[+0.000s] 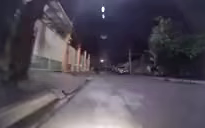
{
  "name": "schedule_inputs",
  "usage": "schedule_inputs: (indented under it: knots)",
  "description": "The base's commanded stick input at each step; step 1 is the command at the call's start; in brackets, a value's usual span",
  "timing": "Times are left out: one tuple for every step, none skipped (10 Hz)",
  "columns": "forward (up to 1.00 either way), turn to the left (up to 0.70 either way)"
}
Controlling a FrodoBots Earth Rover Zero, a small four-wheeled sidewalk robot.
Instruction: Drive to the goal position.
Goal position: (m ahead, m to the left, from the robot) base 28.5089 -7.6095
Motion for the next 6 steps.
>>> schedule_inputs:
  knots:
    - [0.7,0.0]
    - [0.7,0.0]
    - [0.7,-0.02]
    - [0.7,-0.25]
    - [0.7,-0.35]
    - [0.7,-0.21]
